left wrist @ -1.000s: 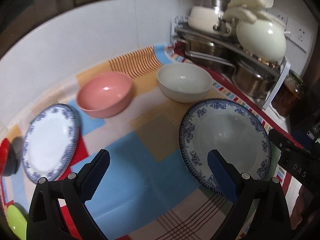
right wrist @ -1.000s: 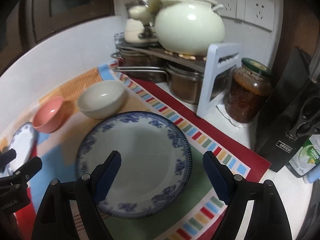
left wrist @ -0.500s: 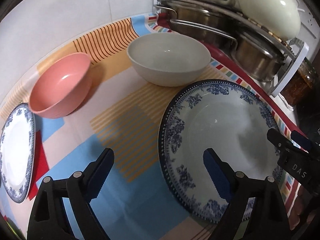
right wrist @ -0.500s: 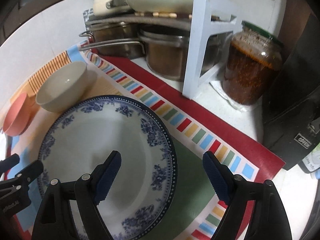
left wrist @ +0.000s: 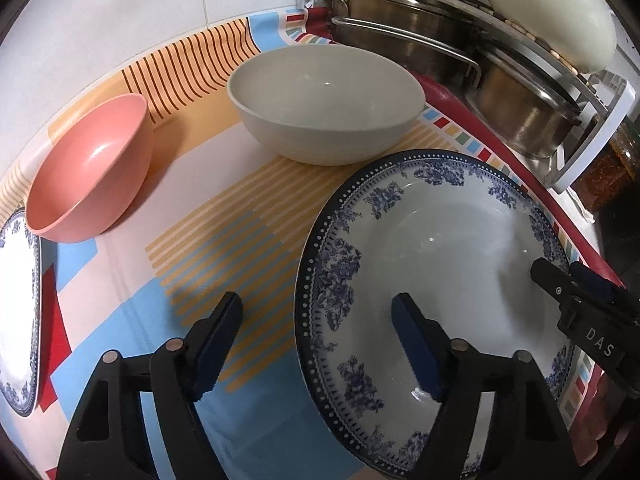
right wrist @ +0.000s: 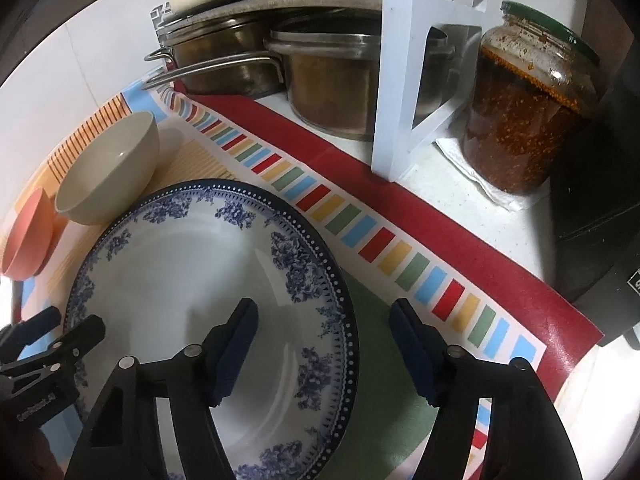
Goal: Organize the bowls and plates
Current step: 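Move both grippers to the blue-rimmed plate beside the cream bowl, then close both grippers on the rim of the blue-rimmed plate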
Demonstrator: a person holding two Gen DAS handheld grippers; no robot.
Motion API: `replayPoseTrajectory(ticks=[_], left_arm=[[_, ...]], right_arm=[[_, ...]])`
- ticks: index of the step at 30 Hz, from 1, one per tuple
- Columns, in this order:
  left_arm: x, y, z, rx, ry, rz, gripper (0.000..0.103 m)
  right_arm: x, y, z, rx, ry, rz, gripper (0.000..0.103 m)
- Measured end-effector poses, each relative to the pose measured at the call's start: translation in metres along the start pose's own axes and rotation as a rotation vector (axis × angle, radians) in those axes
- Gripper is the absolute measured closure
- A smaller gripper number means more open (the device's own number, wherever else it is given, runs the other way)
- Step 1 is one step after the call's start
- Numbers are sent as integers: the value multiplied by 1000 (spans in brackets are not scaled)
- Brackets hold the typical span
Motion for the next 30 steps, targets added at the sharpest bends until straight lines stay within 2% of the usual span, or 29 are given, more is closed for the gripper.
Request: replayPoseTrajectory(ticks=[7, 9, 11, 16, 30], left_arm=[[2, 3, -5, -24, -18, -17, 45], [3, 4, -6, -36, -30, -22, 49], [3, 4, -7, -43, -40, -27, 58], [3, 6, -4, -30, -42, -31, 66], [27, -20, 17, 21, -28, -52, 67]], right_arm=[[-1, 3, 3, 30, 6, 10, 43], [-2, 4, 5, 43, 17, 13, 50], [-3, 5, 9, 62, 33, 20, 56], [-2, 5, 15, 92, 39, 27, 59], [21, -14, 29, 119, 27, 17, 62]])
Point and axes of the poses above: each gripper's, at about its wrist camera, not at the fingertips, and x roughly against the way its jaws point, z to its left, y to its top, the point moved 7 cm from there along -x, roughly the way its jaws point, and after that the axes turned 11 degrees about y, right-handed, at the moved point
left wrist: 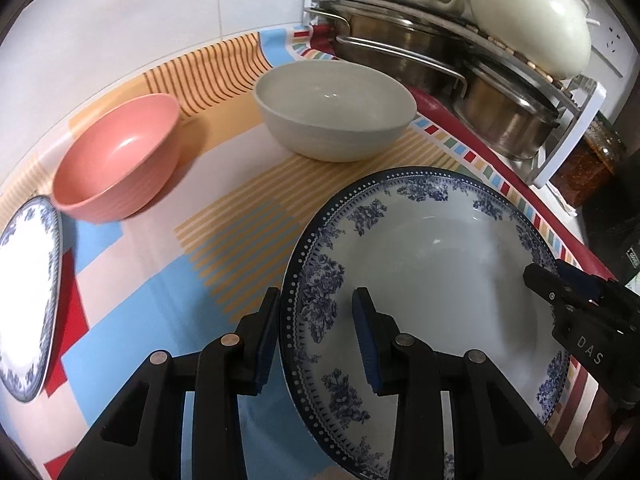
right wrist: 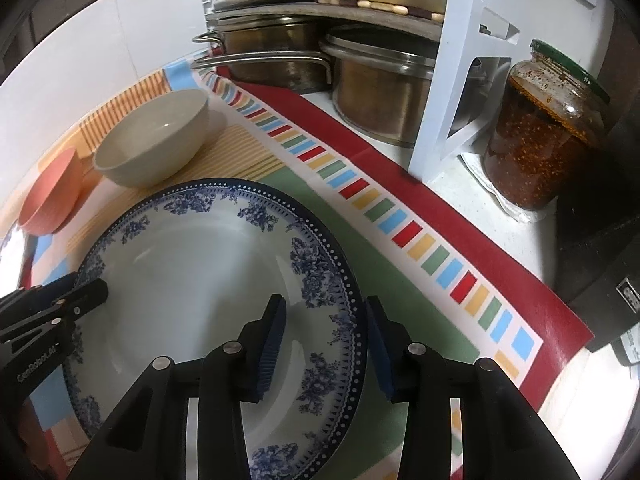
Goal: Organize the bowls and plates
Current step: 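Close both grippers on the rim of the blue-rimmed plate, then carry the blue-rimmed plate over the lime-green plate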
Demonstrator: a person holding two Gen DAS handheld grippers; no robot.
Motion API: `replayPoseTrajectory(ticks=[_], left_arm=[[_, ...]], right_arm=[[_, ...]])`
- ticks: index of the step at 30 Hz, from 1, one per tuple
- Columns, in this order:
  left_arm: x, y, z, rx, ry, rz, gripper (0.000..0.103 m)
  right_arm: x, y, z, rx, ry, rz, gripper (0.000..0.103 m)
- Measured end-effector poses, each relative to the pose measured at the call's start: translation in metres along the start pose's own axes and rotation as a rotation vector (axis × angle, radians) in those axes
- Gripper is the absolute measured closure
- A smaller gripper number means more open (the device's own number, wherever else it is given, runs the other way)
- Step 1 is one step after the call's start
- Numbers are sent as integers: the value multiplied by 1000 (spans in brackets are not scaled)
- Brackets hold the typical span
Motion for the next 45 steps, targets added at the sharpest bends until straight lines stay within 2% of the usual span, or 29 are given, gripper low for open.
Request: replayPoseTrajectory(ticks=[8, 21, 31, 45], left_arm=[[27, -17, 22, 53, 11, -25, 67], [85, -46, 96, 195, 75, -100, 67], [127, -79, 160, 304, 147, -144, 67], [175, -145, 253, 442, 259, -167, 67]], right_arm=[[25, -6, 24, 53, 3, -30, 62], [61, -10, 91, 162, 61, -87, 62], [86, -21, 162, 265, 138, -131, 62], [106, -60, 267, 405, 261, -140, 62]])
Point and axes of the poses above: each gripper's, at about its wrist camera, not at the fingertips, and x roughly against the way its jaws point, z to its left, y to its top, the point moved 7 cm from there along -x, roughly the way its jaws point, and after that the axes turned 11 degrees about y, right-handed, at the moved point
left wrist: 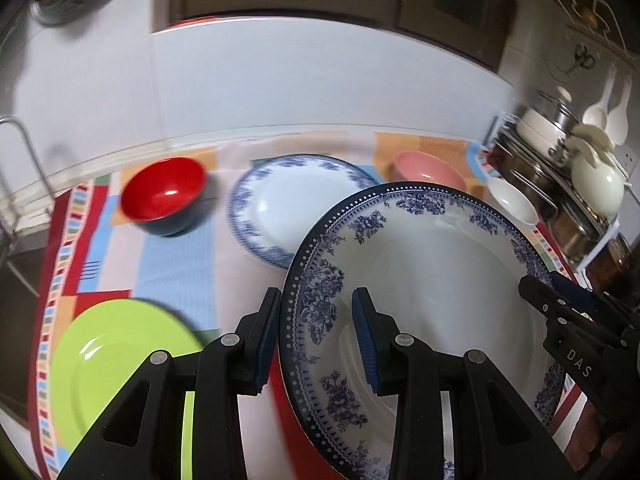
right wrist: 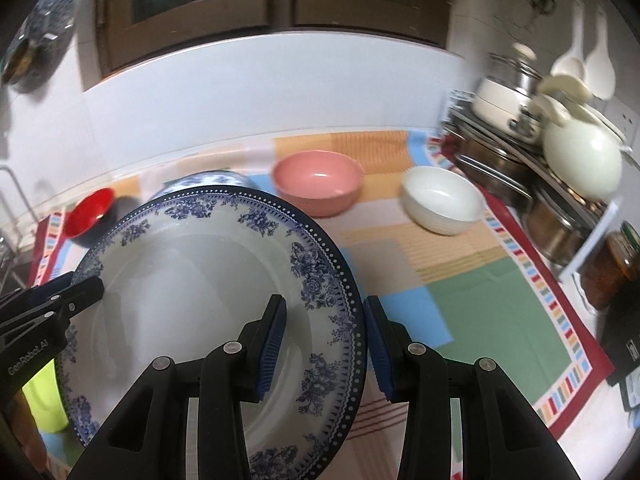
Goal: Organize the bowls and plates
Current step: 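Carry the blue-rimmed plate over the lime-green plate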
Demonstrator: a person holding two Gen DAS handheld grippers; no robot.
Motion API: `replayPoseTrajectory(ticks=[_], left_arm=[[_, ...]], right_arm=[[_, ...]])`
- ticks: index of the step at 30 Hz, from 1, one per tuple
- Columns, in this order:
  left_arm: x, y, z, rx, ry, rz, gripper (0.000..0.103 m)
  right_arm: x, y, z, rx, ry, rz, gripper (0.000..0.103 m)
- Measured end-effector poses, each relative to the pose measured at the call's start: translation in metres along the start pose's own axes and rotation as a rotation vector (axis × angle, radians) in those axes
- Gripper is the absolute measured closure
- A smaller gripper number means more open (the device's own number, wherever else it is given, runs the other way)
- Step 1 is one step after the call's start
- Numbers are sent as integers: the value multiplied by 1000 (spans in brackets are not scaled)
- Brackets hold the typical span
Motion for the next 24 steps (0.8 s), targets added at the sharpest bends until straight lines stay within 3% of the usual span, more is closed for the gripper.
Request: replayPoseTrajectory(ticks=[13, 24], left_arm=[[14, -24, 112, 121, 99, 5, 67], [14, -54, 185, 195, 167, 47, 67]], right_arm=[[-13, -9, 107, 111, 108, 24, 62], [-30, -25, 187, 191, 187, 63, 62]])
Point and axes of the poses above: each gripper's, at about its wrist camera, not at the fingertips, and x roughly against the way its jaws point, z to its left, y to its top, the point moved 7 cm from there along -x, roughly the way its jaws point, and after that the axes turned 11 degrees about y, right-handed, at the moved point
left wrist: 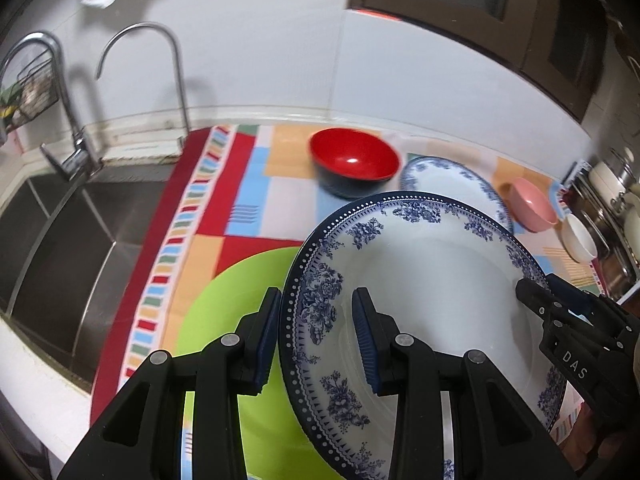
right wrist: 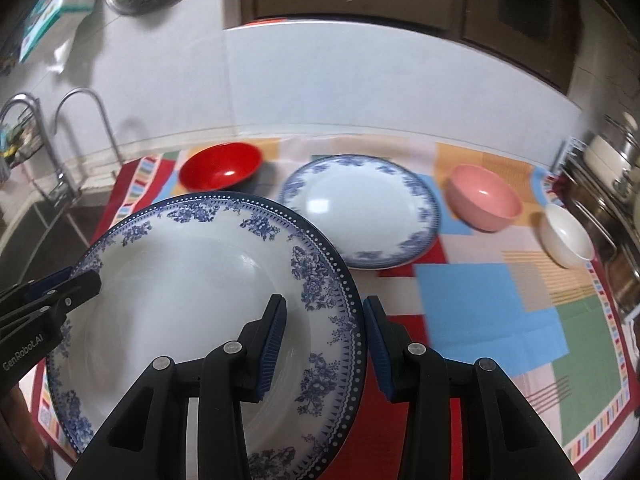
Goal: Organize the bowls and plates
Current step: 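Carry the blue-rimmed plate over the lime-green plate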
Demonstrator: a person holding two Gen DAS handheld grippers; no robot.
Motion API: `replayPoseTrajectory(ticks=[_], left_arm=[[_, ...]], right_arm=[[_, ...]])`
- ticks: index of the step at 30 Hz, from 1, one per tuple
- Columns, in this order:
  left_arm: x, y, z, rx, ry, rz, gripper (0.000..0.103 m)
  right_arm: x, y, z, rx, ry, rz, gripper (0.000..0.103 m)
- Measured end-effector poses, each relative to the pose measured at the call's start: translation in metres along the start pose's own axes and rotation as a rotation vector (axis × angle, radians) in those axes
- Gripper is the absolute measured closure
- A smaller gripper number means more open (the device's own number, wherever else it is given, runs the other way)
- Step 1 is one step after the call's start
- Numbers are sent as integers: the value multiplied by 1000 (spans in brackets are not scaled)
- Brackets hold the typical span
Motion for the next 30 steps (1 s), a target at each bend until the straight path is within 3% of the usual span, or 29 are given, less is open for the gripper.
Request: replayPoseTrajectory(ticks=[15, 30], left_arm=[[-36, -24, 61, 51, 79, 101, 67], [-65, -40, 82, 81, 119, 176, 67]], right_arm=[[-54, -14, 62, 50, 82, 103, 62], [-90, -26, 88, 97, 109, 167, 62]])
Point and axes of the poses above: each gripper's, at about its wrist camera, not at the fingertips, and x roughly against the way its jaws point, z to its left, y to its top, the point moved 7 cm from there along -x, roughly the way its jaws point, and after that the axes turned 11 degrees about y, right-handed, at the moved point
